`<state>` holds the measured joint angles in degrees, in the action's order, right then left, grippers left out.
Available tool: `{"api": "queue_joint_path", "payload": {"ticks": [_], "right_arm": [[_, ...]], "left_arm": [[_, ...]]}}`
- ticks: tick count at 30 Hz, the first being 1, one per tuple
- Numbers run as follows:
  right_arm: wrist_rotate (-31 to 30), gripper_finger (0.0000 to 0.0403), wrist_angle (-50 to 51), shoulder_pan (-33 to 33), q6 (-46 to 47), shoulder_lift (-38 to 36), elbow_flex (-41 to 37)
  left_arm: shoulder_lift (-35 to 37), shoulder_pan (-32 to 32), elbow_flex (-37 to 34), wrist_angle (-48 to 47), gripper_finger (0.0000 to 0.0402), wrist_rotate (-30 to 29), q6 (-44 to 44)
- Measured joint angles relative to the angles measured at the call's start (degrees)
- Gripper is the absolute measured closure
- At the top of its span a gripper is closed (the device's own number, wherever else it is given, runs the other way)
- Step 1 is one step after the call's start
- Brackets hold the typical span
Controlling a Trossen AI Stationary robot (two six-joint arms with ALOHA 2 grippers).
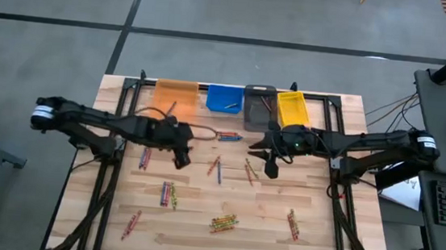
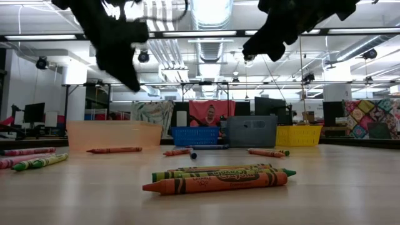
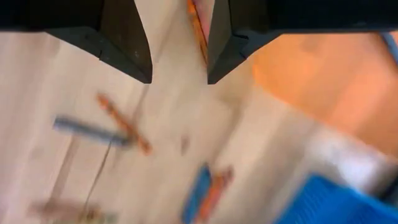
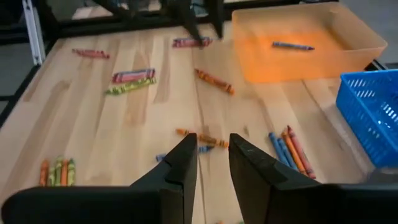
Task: Sort crayons
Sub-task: Put the orange crayon into the yellow bin
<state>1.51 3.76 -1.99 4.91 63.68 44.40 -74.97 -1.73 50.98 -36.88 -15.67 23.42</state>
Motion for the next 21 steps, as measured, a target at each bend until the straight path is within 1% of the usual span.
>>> {"api": "queue_joint_path", "payload": {"ticks": [4, 8, 15, 21], "right_arm": [[-0.01, 0.0318, -0.11, 0.01, 0.55, 0.34, -0.28], [-0.02, 0.0317, -0.91, 0.01, 0.21, 0.84, -0.28], [-0.01, 0.0326, -1.93, 0.01, 0.13, 0.90, -0.22], [-0.02, 0.0320, -2.42, -0.01, 0.20, 0.96, -0.22]], "left_arm": [[-4.66, -2.51, -2.44, -0.21, 0.0265, 3.21, 1.35], [-8.33, -4.36, -4.57, 0.28, 0.0265, 2.74, 2.93], [-11.47, -4.51, -9.33, 7.55, 0.0265, -2.18, 5.47], [-11.68, -4.51, -11.34, 7.58, 0.0265, -7.41, 8.00]]}}
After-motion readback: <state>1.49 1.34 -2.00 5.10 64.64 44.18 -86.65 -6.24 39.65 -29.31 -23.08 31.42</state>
